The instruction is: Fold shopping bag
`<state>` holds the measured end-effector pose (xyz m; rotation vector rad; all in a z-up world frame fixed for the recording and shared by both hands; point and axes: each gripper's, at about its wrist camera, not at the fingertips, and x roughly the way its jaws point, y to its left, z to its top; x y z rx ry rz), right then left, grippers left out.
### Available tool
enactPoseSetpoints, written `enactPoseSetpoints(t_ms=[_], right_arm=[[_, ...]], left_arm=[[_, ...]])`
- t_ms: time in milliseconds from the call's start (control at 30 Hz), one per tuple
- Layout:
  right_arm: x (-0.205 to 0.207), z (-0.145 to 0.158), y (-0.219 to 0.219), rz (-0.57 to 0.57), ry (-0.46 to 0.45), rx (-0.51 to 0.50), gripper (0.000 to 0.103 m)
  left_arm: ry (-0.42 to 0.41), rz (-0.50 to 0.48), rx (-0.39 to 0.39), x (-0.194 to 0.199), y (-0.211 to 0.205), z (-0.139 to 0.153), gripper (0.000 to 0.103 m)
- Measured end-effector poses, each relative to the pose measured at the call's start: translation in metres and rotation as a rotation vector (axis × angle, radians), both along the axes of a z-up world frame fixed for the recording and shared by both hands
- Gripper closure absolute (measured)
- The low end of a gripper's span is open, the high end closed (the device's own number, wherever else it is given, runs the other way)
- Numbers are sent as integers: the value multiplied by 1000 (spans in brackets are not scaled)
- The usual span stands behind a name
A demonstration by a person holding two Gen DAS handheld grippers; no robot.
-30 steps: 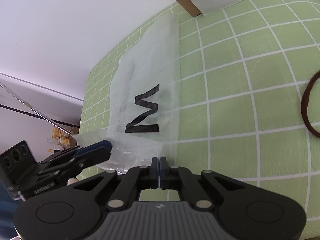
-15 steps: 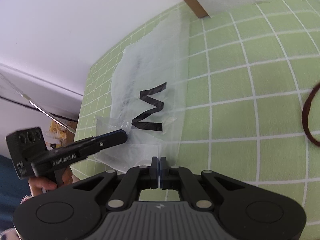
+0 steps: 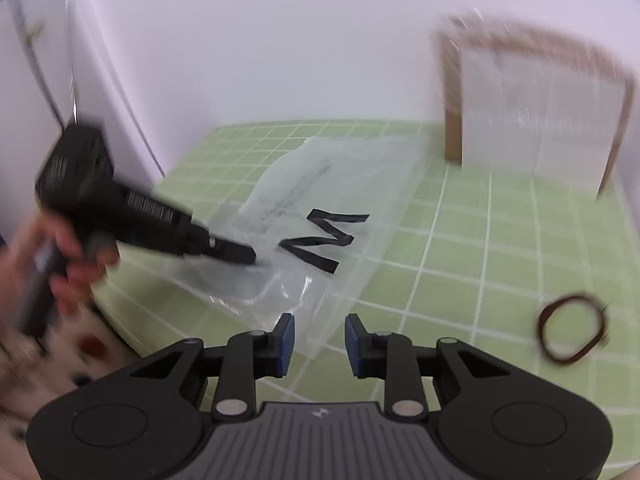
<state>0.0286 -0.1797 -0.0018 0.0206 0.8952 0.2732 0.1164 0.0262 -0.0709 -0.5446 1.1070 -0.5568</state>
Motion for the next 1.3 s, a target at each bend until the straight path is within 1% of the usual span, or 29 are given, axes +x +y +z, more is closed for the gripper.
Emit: enactPoseSetpoints(t_ms=[100, 167, 233, 367, 633, 700, 733, 767, 800, 867, 933, 1000, 1033, 1133, 1200, 1300], right_arm=[[-2, 0, -3, -20, -10, 86, 72], [4, -2, -9, -62, 1, 156, 70], [7, -4, -11, -85, -5, 186, 70], [19, -11, -12, -52, 18, 246, 69], [34, -21, -6, 27, 29, 285, 69], [34, -22, -3, 51, 35, 277, 77], [34, -22, -1, 68, 35, 270, 86], [35, -22, 1, 78, 41, 265, 90], [36, -22, 2, 85, 52, 261, 91], [40, -23, 0, 81, 86, 292, 96], [44, -23, -5, 90, 109, 311, 98], [47, -23, -11, 105, 129, 325, 98], [49, -23, -14, 112, 139, 333, 98], [46, -17, -11, 188, 105, 263, 98], [41, -11, -6, 244, 65, 230, 98], [32, -3, 7, 347, -8, 140, 98]], left_arm=[[-3, 2, 1, -1, 0, 0, 101], [5, 7, -5, -1, 1, -1, 101], [8, 11, -9, 0, 2, -2, 101], [11, 17, -16, -1, 3, -3, 101], [32, 28, -42, 1, 6, -6, 101], [41, 32, -52, 1, 8, -7, 101], [44, 34, -57, 1, 8, -7, 101], [50, 31, -64, 1, 9, -8, 101], [51, 26, -65, 2, 9, -8, 101], [47, 22, -66, 1, 10, -5, 100], [33, 14, -69, -1, 12, 0, 98], [-32, -6, -64, -8, 17, 13, 97], [-50, -10, -62, -11, 19, 16, 96], [-108, 1, -61, -20, 33, 32, 92], [-139, 24, -89, -26, 44, 40, 90], [-165, 79, -112, -34, 62, 48, 78]])
